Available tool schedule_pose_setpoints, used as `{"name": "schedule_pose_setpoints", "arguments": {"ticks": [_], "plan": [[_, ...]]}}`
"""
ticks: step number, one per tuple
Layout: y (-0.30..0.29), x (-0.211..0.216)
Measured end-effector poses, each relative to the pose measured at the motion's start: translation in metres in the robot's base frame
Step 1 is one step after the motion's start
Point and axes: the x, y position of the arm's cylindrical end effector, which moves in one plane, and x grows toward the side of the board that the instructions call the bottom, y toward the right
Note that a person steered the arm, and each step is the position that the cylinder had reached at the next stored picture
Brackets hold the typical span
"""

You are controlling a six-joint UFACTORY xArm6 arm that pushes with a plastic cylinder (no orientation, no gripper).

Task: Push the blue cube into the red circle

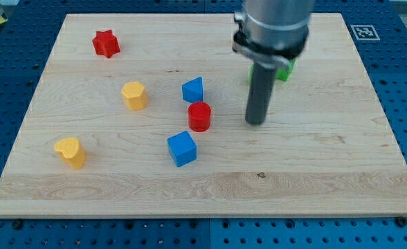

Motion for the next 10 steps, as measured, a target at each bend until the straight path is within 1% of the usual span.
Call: {"name": "schedule_pose_setpoints", "arguments": {"ticks": [1, 2, 3, 4, 5, 7, 8, 9, 10], "plan": [[-0.015, 0.067], [-0.061, 0.097], [-0.113, 0.097], [-0.136, 0.084], [-0.136, 0.059], [-0.129, 0.041], [-0.131, 0.057], [-0.122, 0.064], [-0.116, 0.056]]}}
